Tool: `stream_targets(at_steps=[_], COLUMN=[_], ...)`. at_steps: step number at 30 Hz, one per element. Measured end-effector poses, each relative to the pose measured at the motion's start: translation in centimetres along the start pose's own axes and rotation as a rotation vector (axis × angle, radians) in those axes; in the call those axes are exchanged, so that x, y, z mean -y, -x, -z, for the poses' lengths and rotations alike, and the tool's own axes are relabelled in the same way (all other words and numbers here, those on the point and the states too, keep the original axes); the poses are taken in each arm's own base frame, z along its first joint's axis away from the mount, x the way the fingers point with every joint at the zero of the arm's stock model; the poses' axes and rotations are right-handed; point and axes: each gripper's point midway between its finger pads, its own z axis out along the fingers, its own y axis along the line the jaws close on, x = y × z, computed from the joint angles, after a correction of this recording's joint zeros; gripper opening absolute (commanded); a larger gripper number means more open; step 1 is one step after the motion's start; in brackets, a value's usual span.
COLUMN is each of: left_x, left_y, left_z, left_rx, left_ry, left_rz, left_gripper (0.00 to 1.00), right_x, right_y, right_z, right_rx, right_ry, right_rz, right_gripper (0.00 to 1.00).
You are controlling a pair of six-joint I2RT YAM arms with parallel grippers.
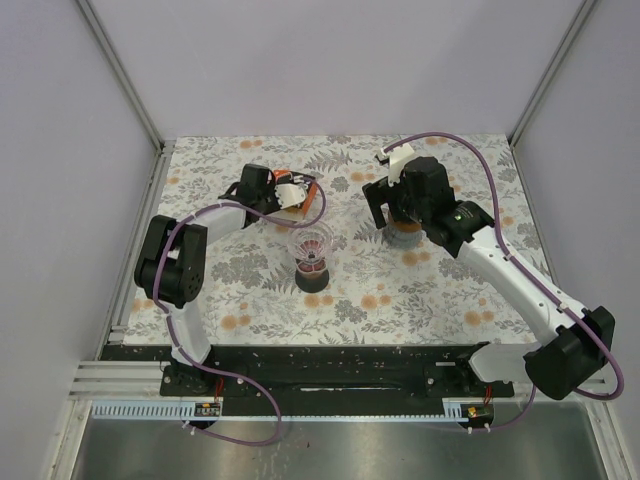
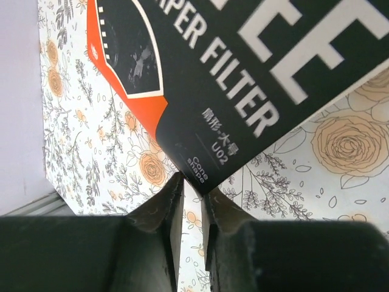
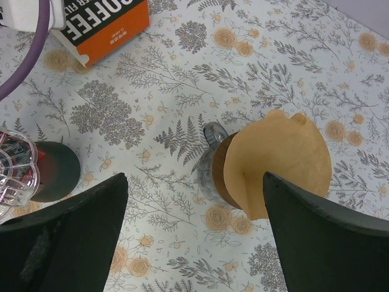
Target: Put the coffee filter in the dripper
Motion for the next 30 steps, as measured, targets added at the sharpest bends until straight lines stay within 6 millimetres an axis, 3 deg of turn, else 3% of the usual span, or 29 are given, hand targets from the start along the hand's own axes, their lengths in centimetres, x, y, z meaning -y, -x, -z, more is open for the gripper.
stream_targets(at_steps=[2,12,18,22,26,30], left_x=[-0.2,-2.4,-5.4,-5.3,-3.9,-3.9], left_y=[0.1,0.4,-0.1,-1.3,-1.5,0.2], left_z=[0.0,1.0,3.3,4.8,7.5,11.3], left_rx=[0.000,-0.038,-0.084,-0.126,-0.167,-0.141], left_ry=[0.006,0.044,0.047,0.022,-0.025,-0.022], left_rz=[0.006,0.056,0.239,0.366,0.425,0.431], left_gripper=[0.00,0.00,0.00,0.00,0.00,0.00], right_x=[-0.1,-0.3,-0.4,-0.9,-2.3,-4.0], right_y=[0.0,0.0,0.0,0.3,2.1,6.3], right_z=[0.0,0.0,0.0,0.1,0.7,2.1], right_rx=[0.000,0.001,0.002,0.008,0.055,0.176], right_ry=[0.005,0.017,0.022,0.051,0.146,0.262], right_rz=[0.000,0.000,0.000,0.000,0.008,0.020], right_gripper=[0.99,0.99,0.99,0.98,0.95,0.86])
